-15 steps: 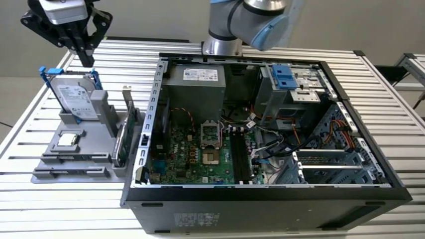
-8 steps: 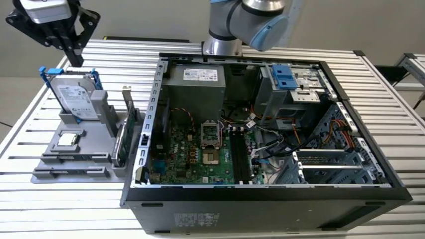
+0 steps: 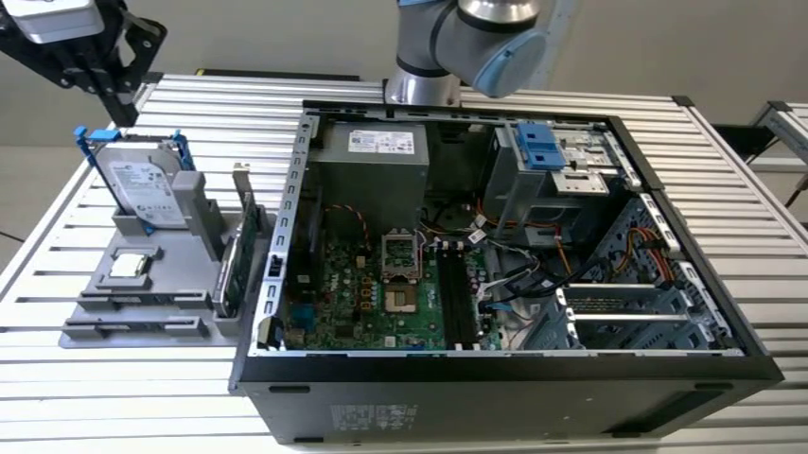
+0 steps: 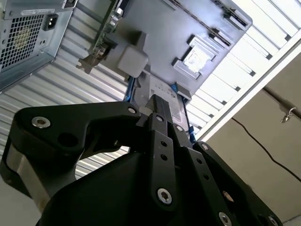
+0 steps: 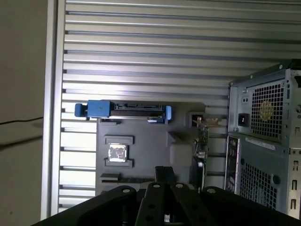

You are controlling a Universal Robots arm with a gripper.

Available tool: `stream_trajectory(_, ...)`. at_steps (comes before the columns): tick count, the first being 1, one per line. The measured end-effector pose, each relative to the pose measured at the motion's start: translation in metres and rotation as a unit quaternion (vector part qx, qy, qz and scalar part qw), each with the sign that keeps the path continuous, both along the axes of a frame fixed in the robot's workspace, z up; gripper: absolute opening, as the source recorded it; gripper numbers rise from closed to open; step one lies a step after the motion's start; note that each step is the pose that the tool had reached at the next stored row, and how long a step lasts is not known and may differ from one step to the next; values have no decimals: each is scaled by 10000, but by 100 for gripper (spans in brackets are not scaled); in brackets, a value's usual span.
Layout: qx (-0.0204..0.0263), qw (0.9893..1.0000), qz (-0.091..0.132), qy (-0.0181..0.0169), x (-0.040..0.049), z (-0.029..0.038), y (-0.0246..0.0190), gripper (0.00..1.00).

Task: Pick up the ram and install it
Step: 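Reach for the ram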

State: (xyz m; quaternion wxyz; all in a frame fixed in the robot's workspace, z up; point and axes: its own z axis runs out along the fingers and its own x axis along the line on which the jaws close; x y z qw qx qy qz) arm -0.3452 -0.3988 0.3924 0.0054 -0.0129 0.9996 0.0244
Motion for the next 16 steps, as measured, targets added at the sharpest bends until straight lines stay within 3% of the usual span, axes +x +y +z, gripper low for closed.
stream_trajectory(7,0,10000,0,9,-113,0,0,0)
stream_trajectory(16,0,10000,0,16,-120,-1,-9,0)
